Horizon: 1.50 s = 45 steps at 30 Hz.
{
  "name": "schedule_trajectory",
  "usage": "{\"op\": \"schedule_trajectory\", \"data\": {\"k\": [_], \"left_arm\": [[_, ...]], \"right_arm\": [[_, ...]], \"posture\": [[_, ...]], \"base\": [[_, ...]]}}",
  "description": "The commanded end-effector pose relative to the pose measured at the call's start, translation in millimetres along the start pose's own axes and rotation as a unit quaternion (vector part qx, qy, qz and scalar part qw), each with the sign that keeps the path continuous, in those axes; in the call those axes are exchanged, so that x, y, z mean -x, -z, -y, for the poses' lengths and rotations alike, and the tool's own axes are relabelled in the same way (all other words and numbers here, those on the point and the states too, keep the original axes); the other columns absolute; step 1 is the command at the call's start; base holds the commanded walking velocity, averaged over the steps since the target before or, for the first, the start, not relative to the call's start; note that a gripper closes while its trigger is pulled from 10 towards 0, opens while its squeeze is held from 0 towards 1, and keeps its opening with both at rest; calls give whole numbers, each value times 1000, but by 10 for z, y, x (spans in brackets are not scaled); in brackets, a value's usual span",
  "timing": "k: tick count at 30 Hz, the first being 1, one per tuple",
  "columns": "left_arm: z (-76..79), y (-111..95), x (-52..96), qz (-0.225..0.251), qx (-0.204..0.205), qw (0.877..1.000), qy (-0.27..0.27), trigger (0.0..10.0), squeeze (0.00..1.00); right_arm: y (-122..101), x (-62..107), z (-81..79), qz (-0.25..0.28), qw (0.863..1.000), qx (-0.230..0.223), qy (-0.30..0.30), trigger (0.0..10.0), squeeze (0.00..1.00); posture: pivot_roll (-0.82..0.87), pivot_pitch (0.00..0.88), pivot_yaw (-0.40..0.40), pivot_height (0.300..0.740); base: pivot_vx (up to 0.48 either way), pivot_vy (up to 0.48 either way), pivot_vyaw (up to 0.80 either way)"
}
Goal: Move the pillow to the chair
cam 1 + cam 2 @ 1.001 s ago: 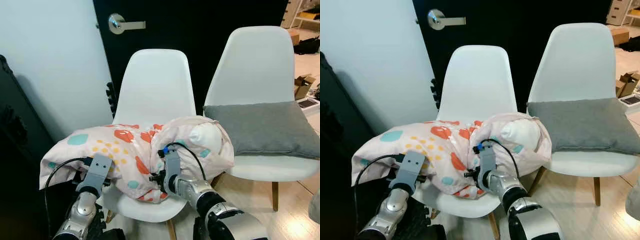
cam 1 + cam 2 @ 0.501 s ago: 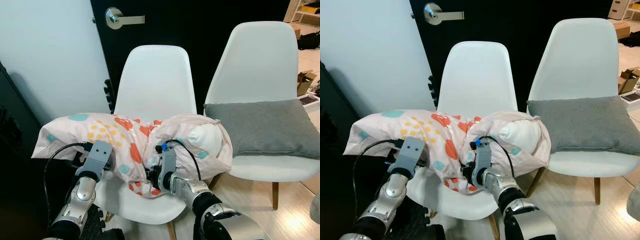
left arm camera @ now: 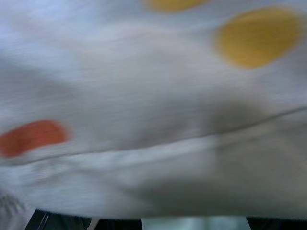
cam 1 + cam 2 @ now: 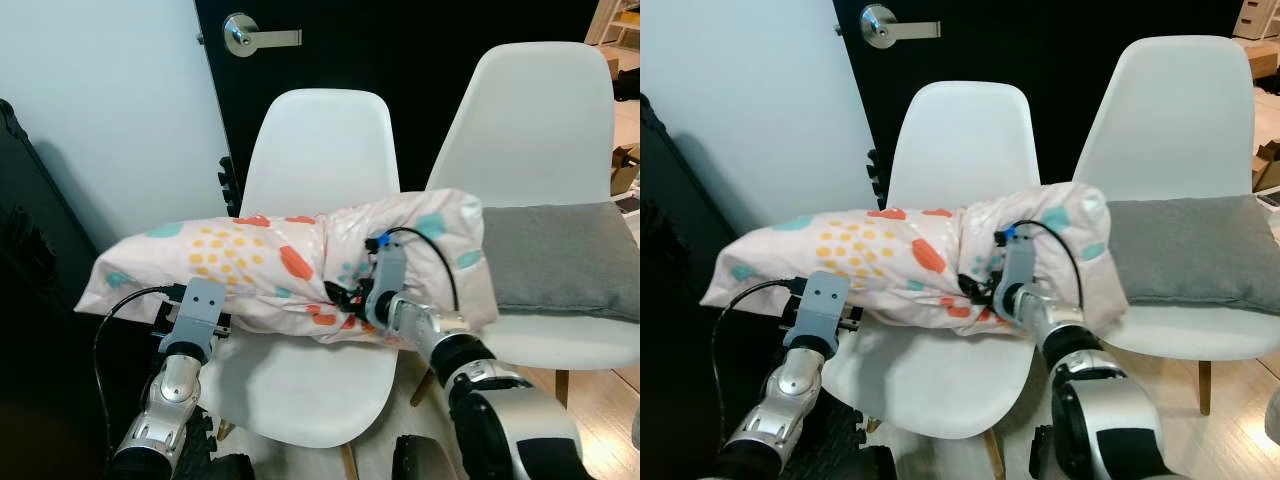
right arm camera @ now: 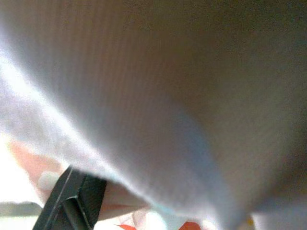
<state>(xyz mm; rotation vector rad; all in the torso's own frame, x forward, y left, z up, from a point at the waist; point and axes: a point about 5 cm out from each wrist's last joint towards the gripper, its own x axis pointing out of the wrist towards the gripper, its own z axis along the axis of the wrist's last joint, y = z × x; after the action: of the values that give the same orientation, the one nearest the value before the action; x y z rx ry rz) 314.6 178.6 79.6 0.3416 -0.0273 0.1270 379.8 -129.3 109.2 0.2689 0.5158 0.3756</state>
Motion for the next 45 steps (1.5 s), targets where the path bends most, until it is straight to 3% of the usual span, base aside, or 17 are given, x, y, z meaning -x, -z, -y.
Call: {"op": "schedule_trajectory", "data": {"k": [1, 4, 8, 12, 17, 21, 23, 29, 30, 35, 41, 45], "left_arm": [[-60, 45, 20, -13, 10, 1000, -14, 10000, 0], [-69, 53, 35, -14, 8, 1000, -16, 10000, 0], [-29, 36, 68, -8, -1, 1000, -9, 10000, 0], [137, -100, 108, 12, 16, 1000, 22, 10000, 0], [277, -209, 127, 34, 39, 996, 68, 10000, 0], [517, -420, 189, 81, 49, 984, 149, 10000, 0], [555, -486, 208, 96, 48, 981, 162, 10000, 0], [538, -664, 198, 127, 47, 978, 157, 10000, 0], [492, -789, 172, 148, 49, 977, 144, 10000, 0], [351, -985, 104, 181, 37, 977, 108, 10000, 0], [141, -1136, 29, 206, 10, 976, 67, 10000, 0], [136, -1086, 39, 198, -2, 978, 65, 10000, 0]], "right_arm": [[-84, 92, 213, 11, 998, -20, 54, 10000, 1000], [-252, 164, 300, 36, 997, -31, 59, 10000, 1000], [-372, 188, 270, 45, 998, -16, 31, 10000, 1000], [-494, 154, 87, 54, 998, -25, -27, 10000, 1000], [-514, 109, -28, 65, 996, -44, -41, 10000, 1000], [-479, -3, -253, 72, 993, -84, -50, 10000, 1000], [-452, -32, -310, 69, 992, -92, -53, 10000, 1000], [-377, -78, -415, 49, 993, -84, -66, 10000, 1000], [-321, -95, -456, 34, 994, -72, -73, 10000, 1000], [-238, -100, -477, 9, 995, -44, -88, 10000, 1000], [-203, -37, -314, -8, 997, -5, -80, 10000, 1000], [-260, 6, -276, 2, 995, 2, -95, 10000, 1000]], "posture": [[20, 57, 46, 555], [21, 59, 46, 555], [21, 60, 44, 555], [14, 60, 40, 555], [14, 60, 40, 555], [13, 53, 38, 555], [14, 51, 37, 555], [19, 48, 26, 555], [19, 47, 24, 555], [19, 47, 24, 555], [2, 56, 30, 555], [-1, 58, 32, 555]], "base": [[0, 0, 0], [0, 0, 0], [0, 0, 0], [0, 0, 0], [0, 0, 0], [0, 0, 0], [0, 0, 0], [0, 0, 0], [0, 0, 0], [0, 0, 0], [0, 0, 0], [0, 0, 0]]}}
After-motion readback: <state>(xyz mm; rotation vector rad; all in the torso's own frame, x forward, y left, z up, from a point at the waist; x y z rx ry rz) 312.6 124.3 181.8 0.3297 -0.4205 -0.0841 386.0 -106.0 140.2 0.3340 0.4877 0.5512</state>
